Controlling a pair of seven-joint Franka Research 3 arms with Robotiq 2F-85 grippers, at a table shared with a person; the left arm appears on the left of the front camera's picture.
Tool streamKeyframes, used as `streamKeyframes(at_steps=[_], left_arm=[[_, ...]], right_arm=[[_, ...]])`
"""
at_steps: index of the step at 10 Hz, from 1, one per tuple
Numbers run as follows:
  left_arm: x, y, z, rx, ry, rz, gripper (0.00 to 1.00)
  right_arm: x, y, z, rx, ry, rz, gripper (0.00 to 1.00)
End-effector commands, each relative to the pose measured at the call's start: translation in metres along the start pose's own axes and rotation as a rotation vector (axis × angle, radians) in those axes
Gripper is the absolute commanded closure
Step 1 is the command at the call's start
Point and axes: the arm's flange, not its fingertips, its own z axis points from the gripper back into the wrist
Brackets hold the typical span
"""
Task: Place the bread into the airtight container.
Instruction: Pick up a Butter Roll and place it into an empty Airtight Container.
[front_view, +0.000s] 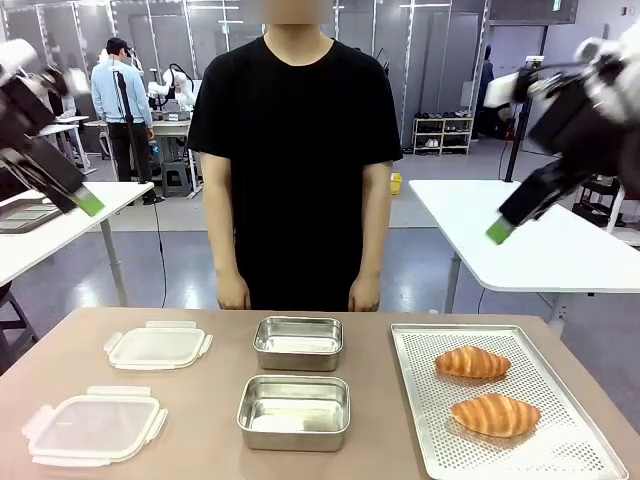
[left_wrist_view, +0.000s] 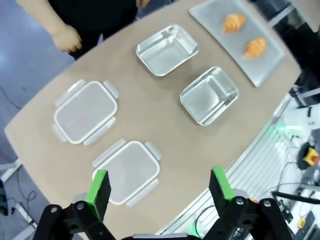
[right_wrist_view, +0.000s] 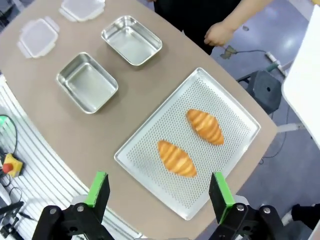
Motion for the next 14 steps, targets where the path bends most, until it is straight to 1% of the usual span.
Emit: streamKeyframes(at_steps=[1,3,5,7,9,10,11,14], left_arm=[[-0.013,0.016,0.039,-0.042,-0.061,-0.002,0.00],[-0.033,0.030,0.064,-0.007,-0.098,0.014,0.00],[-0.053,0.046,0.088,0.003,-0.147,0.042,0.00],[-0.068,0.056,0.094,0.021,-0.149,0.032,0.00],[-0.066,0.062,0.092,0.044,-0.169,0.077,0.00],[-0.062,0.064,0.091,0.053,-0.187,0.100,0.00],[-0.067,0.063,0.097,0.052,-0.146,0.072,0.00],[-0.067,0.063,0.097,0.052,-0.146,0.072,0.00]], right_arm=[[-0.025,-0.015,0.033,0.027,-0.049,-0.023,0.00],[-0.053,-0.036,0.057,0.026,-0.113,-0.079,0.00],[-0.080,-0.060,0.068,0.011,-0.104,-0.124,0.00],[-0.107,-0.087,0.073,0.025,-0.138,-0.189,0.00],[-0.116,-0.098,0.069,0.014,-0.173,-0.263,0.00],[-0.116,-0.100,0.065,-0.001,-0.212,-0.286,0.00],[-0.116,-0.099,0.076,0.008,-0.140,-0.247,0.00],[-0.116,-0.099,0.076,0.008,-0.140,-0.247,0.00]])
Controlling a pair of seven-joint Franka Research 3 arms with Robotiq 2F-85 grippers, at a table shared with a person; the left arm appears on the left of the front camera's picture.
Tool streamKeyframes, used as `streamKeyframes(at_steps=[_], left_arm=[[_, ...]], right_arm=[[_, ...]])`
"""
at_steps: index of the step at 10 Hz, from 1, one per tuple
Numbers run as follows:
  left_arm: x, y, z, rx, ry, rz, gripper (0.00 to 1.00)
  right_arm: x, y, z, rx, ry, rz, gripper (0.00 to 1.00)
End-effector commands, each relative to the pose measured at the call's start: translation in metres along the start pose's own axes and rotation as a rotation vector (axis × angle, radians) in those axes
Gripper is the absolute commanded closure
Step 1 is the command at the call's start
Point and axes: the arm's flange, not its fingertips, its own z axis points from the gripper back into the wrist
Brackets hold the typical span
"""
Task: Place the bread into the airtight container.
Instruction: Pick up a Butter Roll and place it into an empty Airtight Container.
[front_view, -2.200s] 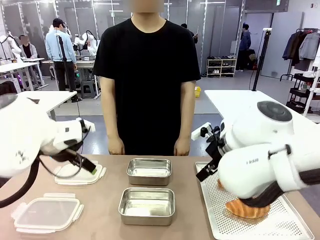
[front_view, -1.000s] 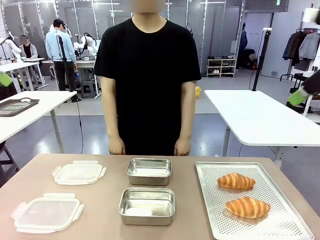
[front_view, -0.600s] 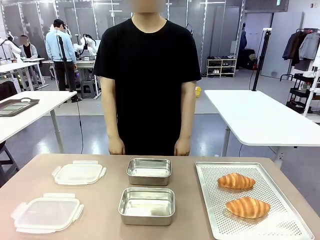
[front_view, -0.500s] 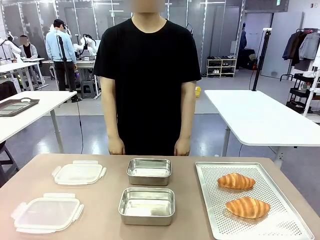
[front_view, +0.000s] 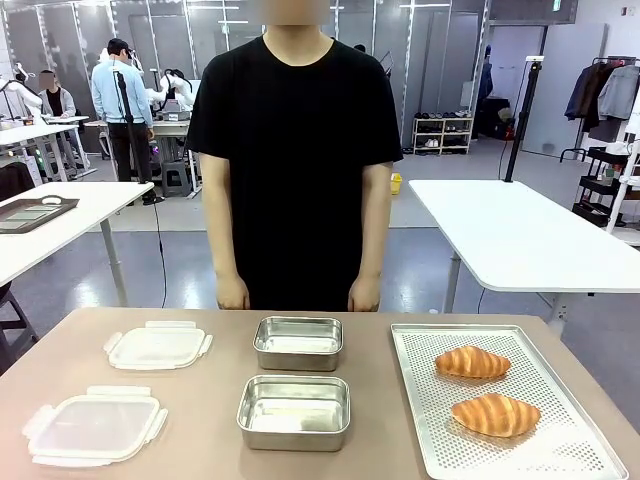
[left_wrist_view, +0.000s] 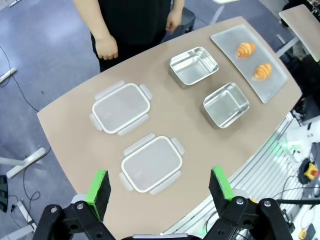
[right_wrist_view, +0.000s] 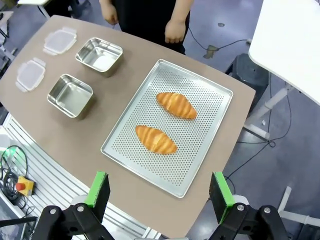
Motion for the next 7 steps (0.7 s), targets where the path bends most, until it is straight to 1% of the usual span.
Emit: streamKeyframes(at_steps=[1,7], left_arm=[[-0.0003,-0.0015,0.0015,-0.002,0.001,-0.008,0.00],[-0.0003,-0.0015,0.0015,-0.002,0.001,-0.008,0.00]], right_arm=[[0.0005,-0.0010,0.0025,0.006,0.009,0.014,0.00],[0.0005,-0.0010,0.0025,0.006,0.009,0.014,0.00]])
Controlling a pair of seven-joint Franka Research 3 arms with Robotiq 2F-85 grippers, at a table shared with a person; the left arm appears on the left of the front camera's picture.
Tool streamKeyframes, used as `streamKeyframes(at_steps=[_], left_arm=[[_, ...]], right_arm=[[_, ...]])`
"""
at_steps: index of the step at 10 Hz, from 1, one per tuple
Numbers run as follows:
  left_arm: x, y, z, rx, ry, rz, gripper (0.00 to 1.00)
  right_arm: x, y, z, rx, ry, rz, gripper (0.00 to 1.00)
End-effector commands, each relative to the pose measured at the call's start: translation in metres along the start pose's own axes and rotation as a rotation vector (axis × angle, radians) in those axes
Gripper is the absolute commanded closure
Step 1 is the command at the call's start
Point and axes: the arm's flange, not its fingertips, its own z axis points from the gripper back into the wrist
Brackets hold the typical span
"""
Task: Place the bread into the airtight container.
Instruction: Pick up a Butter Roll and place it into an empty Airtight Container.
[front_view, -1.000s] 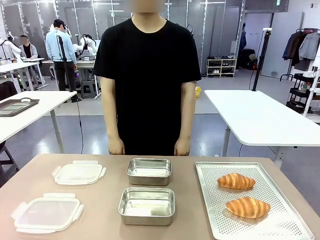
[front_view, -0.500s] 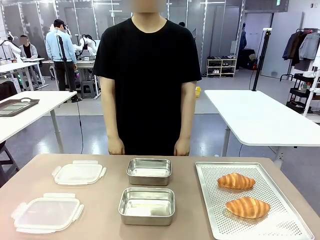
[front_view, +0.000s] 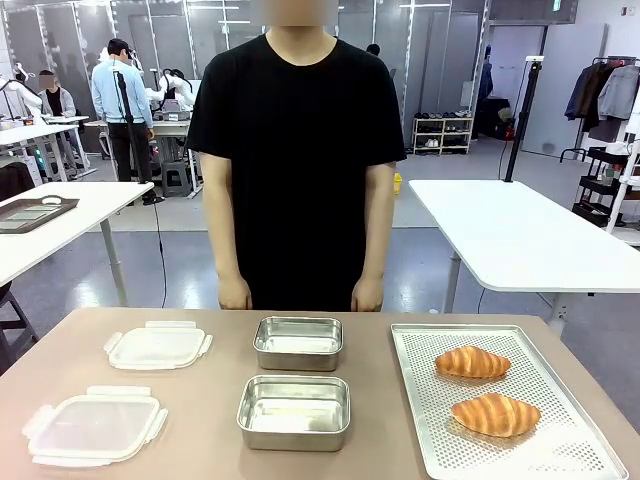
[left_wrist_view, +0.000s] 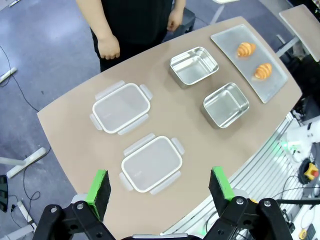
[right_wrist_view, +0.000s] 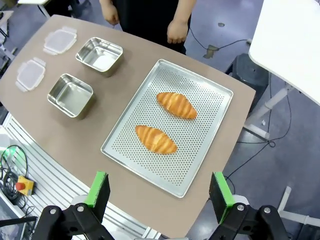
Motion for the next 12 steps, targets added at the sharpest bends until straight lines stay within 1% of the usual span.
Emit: streamKeyframes(at_steps=[1,4,5,6,7,8,10,11,12], left_arm=[[0.000,-0.002,0.001,-0.003,0.001,-0.008,0.00],[0.000,-0.002,0.001,-0.003,0.001,-0.008,0.00],[0.000,-0.002,0.001,-0.003,0.001,-0.008,0.00],[0.000,-0.002,0.001,-0.003,0.001,-0.008,0.00],[0.000,-0.002,0.001,-0.003,0.001,-0.008,0.00],[0.000,-0.002,0.001,-0.003,0.001,-0.008,0.00],[0.000,-0.002,0.001,-0.003,0.001,-0.008,0.00],[0.000,-0.002,0.001,-0.003,0.001,-0.008,0.00],[0.000,-0.002,0.001,-0.003,0.001,-0.008,0.00]], right_arm=[[0.000,-0.001,0.002,0.006,0.009,0.013,0.00],[0.000,0.000,0.000,0.000,0.000,0.000,0.00],[0.003,0.029,0.015,-0.024,0.015,0.306,0.00],[0.005,0.051,0.008,-0.086,0.108,0.563,0.00],[0.003,0.061,-0.012,-0.087,0.215,0.760,0.00],[0.001,0.064,-0.033,-0.079,0.292,0.867,0.00],[-0.005,0.065,-0.069,-0.051,0.395,0.999,0.00],[-0.013,0.064,-0.090,-0.039,0.470,1.083,0.00],[-0.021,0.062,-0.113,-0.021,0.549,1.080,0.00]])
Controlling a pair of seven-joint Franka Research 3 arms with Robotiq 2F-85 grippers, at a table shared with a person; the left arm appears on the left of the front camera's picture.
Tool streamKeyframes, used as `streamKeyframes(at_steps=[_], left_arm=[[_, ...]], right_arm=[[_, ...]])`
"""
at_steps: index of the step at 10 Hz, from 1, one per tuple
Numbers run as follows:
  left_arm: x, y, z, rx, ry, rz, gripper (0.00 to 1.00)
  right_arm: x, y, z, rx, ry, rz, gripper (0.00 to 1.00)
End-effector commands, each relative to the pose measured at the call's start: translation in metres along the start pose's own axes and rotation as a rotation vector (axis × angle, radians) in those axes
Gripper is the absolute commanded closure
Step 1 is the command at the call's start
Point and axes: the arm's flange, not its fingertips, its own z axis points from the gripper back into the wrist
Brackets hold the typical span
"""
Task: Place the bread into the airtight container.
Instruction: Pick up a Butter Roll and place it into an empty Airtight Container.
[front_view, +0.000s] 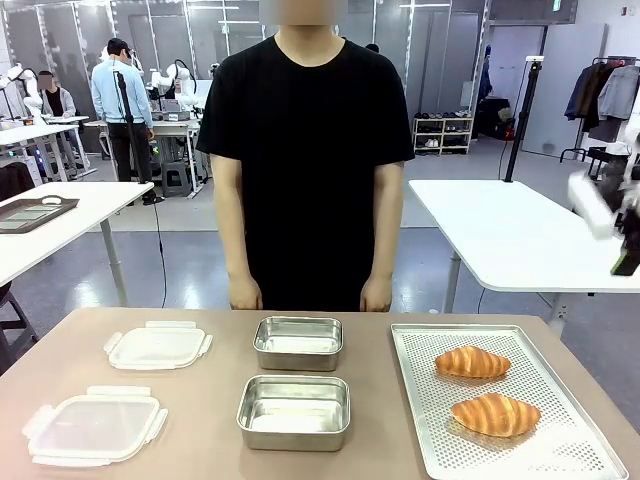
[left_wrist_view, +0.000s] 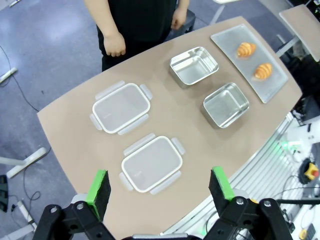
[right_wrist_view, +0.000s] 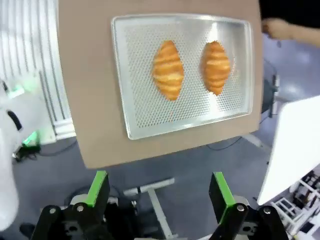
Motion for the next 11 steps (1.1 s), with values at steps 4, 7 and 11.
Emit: streamKeyframes(at_steps=[4,7,11], left_arm=[[0.000,-0.001,0.001,-0.004,0.001,-0.007,0.00],[0.000,-0.001,0.001,-0.004,0.001,-0.007,0.00],[0.000,-0.001,0.001,-0.004,0.001,-0.007,0.00]], right_arm=[[0.004,0.006,-0.106,0.078,0.080,0.141,0.00],[0.008,0.009,-0.131,0.086,0.004,0.063,0.00],[0.015,-0.010,-0.102,0.104,0.081,0.112,0.00]])
